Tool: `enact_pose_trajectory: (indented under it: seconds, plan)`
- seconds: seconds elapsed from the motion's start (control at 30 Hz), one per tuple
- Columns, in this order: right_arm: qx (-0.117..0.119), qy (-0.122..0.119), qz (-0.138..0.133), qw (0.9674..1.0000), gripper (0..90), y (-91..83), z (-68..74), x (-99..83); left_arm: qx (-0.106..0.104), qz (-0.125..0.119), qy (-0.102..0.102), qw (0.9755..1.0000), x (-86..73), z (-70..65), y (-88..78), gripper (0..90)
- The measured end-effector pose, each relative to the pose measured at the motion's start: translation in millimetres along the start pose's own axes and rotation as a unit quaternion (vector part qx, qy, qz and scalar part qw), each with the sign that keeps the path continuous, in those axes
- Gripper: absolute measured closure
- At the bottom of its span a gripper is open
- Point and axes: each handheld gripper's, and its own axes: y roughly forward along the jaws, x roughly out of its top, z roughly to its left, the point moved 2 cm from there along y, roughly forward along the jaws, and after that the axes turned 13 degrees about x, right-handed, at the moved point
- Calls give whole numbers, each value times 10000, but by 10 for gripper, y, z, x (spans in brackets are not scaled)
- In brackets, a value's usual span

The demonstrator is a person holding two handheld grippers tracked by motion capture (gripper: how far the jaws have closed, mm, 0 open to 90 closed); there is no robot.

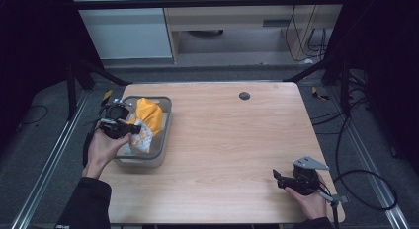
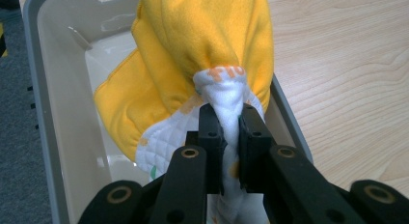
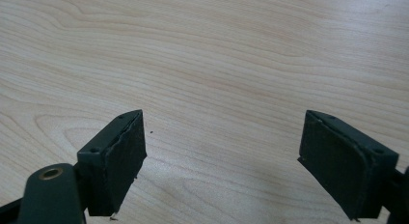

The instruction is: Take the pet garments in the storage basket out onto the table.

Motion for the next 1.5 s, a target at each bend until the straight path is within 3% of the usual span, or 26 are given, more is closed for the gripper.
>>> enact_pose_trajectory:
  seconds: [0.27,0.63,1.0,1.5]
  plan:
    - [-22,-58,-40,10000,163,-2,-2,1,-14,-132,84,9999,40,-44,-159,824]
    - [-44,-58,-62,10000,163,-8,-3,4,-201,-312,287,9989,82,-161,-387,824]
    - [-48,-64,-82,9999,163,-10,1,6,-380,-439,511,9970,117,-330,-520,824]
    - [-54,-129,-93,9999,163,-11,5,4,-685,-619,807,9924,153,-616,-643,824]
